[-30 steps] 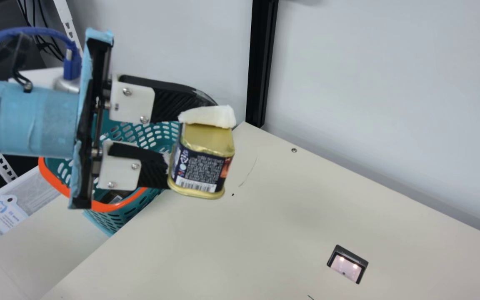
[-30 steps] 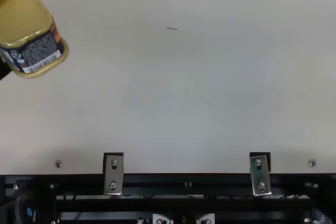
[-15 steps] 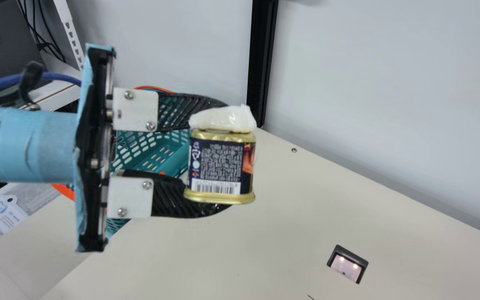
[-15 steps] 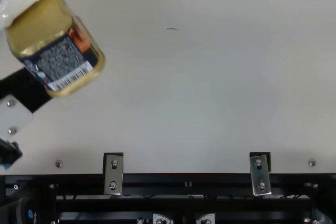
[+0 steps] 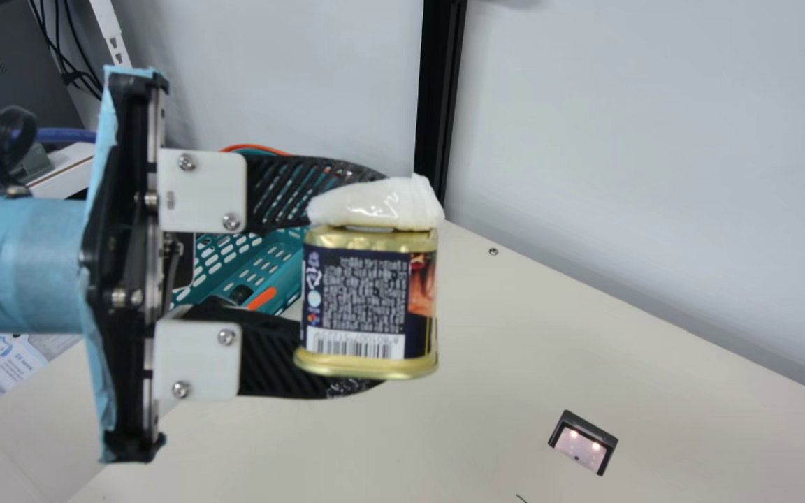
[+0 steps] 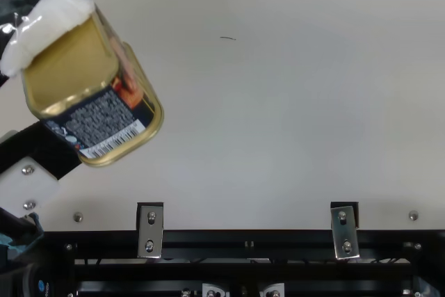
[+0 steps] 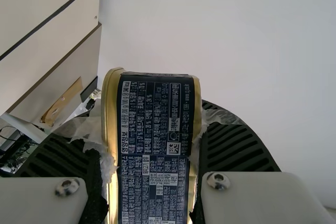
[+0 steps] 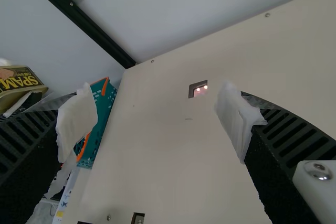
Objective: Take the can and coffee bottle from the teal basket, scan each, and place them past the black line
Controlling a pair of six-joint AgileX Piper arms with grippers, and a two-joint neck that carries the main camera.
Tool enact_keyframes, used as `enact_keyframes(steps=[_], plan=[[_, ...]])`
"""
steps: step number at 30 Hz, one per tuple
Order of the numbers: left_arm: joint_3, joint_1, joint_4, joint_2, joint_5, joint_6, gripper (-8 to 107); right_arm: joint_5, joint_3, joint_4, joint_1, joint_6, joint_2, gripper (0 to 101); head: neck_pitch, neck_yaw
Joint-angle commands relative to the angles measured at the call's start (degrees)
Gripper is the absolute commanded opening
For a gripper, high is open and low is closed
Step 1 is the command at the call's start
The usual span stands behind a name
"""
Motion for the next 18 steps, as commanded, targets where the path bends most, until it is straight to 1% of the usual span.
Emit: enact_keyframes(steps=[1, 6, 8, 10, 13, 17, 18], plan=[[0.0, 0.0, 0.0, 0.0, 0.0, 0.0, 10, 0.0, 0.0, 0.0, 0.0, 0.0, 0.0, 101, -1.8, 0.6], [0.0, 0.0, 0.0, 0.0, 0.0, 0.0, 10, 0.0, 0.0, 0.0, 0.0, 0.0, 0.0, 101, -1.8, 0.6], [0.5, 0.3, -0.2, 0.1, -0.4, 1.3, 10, 0.0, 0.0, 0.0, 0.0, 0.0, 0.0, 101, -1.8, 0.6], [0.8, 0.3, 0.8, -0.1, -2.4, 2.4, 10, 0.0, 0.0, 0.0, 0.0, 0.0, 0.0, 101, -1.8, 0.6], [1.6, -0.4, 3.7, -0.8, -7.9, 5.7, 10, 0.0, 0.0, 0.0, 0.0, 0.0, 0.0, 101, -1.8, 0.6], [2.8, -2.6, 8.1, -1.2, -17.7, 10.9, 10, 0.0, 0.0, 0.0, 0.0, 0.0, 0.0, 101, -1.8, 0.6], [3.2, -3.5, 9.1, -1.3, -20.9, 12.7, 10, 0.0, 0.0, 0.0, 0.0, 0.0, 0.0, 101, -1.8, 0.6]])
